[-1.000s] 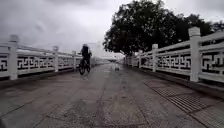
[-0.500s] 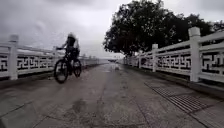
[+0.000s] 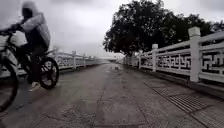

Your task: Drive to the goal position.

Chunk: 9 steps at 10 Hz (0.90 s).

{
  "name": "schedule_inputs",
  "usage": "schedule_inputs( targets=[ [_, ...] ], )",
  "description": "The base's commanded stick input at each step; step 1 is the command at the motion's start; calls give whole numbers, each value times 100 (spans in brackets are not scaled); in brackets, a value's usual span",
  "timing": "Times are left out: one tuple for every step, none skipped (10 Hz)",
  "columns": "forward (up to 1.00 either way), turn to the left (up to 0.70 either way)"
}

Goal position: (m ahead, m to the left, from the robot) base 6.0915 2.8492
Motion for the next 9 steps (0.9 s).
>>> schedule_inputs(
  targets=[
    [3, 1],
    [3, 1],
    [3, 1],
    [4, 2],
    [5, 2],
    [10, 4],
    [27, 7],
    [43, 3],
    [45, 3]
  ],
)
